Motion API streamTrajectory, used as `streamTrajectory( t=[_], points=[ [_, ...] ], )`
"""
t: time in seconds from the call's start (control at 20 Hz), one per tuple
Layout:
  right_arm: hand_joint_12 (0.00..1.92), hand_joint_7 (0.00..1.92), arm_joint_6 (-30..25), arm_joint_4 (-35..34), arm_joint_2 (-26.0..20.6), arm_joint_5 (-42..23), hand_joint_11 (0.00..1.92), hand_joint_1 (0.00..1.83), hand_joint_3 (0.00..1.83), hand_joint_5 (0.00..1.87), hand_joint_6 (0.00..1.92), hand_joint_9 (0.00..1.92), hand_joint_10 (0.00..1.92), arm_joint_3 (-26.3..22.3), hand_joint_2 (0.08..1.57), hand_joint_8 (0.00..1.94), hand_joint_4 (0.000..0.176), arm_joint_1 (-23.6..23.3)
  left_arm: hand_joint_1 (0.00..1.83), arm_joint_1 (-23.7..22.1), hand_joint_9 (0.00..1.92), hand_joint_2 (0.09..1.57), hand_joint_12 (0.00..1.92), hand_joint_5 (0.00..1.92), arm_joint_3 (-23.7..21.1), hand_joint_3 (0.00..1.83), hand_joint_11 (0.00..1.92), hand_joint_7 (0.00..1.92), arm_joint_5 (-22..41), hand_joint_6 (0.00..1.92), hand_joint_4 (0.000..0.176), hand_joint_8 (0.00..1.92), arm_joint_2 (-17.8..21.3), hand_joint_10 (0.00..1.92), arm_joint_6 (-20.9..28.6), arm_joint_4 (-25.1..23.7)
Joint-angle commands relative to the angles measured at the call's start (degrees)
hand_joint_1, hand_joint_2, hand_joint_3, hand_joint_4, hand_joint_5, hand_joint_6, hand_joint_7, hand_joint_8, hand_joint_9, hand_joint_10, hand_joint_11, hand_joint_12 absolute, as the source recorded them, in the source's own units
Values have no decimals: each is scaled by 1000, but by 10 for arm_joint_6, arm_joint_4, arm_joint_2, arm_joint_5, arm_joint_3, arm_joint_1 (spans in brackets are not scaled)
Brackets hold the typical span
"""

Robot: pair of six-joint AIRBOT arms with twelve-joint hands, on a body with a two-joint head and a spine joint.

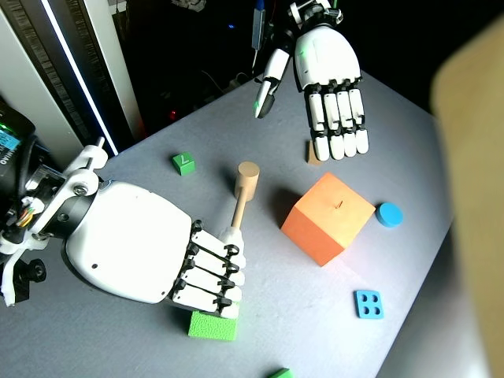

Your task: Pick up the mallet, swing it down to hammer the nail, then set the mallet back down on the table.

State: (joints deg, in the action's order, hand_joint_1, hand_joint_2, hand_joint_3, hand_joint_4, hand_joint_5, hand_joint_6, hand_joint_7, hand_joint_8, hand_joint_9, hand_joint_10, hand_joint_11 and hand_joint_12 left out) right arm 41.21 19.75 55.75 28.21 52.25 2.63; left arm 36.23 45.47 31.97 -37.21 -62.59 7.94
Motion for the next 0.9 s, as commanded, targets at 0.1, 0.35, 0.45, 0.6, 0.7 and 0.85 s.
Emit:
streamTrajectory(
  t=[0.1, 0.35, 0.45, 0.6, 0.7, 0.85],
  points=[
    [72, 0, -66, 91, 29, -34, 0, 1219, 5, 0, 0, 0, 0, 5, 987, 0, 0, -5, 0, -2, 0, 1131, 0, 0, 10, 9, 0, 0, 56, 0, 0, 0, -2, 0, 3, -4],
    [245, 0, -141, 149, 97, -1, 0, 1231, 3, 0, 0, 0, 0, 48, 989, 0, 0, -1, 0, 11, 0, 1152, 0, 5, 24, 13, 0, 0, 60, 0, 0, 0, -27, 0, 6, -6],
    [271, 0, -147, 149, 112, -4, 0, 1216, 1, 0, 0, 0, 0, 60, 985, 0, 0, 9, 0, 18, 0, 1149, 1, 12, 29, 10, 3, 0, 65, 3, 0, 0, -38, 0, 10, -6],
    [271, 0, -154, 150, 139, -13, 0, 1259, 1, 0, 0, 0, 0, 82, 988, 0, 0, 37, 0, 29, 5, 1167, 7, 29, 45, 16, 15, 8, 78, 8, 0, 3, -63, 2, 17, -2],
    [211, 0, -162, 164, 142, -26, 0, 1293, 0, 0, 0, 0, 0, 85, 983, 0, 0, 45, 0, 31, 10, 1169, 7, 29, 48, 15, 15, 13, 78, 7, 0, 5, -68, 4, 17, 0],
    [242, 0, -197, 221, 155, -27, 0, 1268, 0, 0, 0, 0, 0, 89, 955, 0, 0, 58, 0, 34, 6, 1175, 3, 28, 53, 12, 2, 16, 79, 3, 0, 3, -73, 1, 17, 4]
  ],
)
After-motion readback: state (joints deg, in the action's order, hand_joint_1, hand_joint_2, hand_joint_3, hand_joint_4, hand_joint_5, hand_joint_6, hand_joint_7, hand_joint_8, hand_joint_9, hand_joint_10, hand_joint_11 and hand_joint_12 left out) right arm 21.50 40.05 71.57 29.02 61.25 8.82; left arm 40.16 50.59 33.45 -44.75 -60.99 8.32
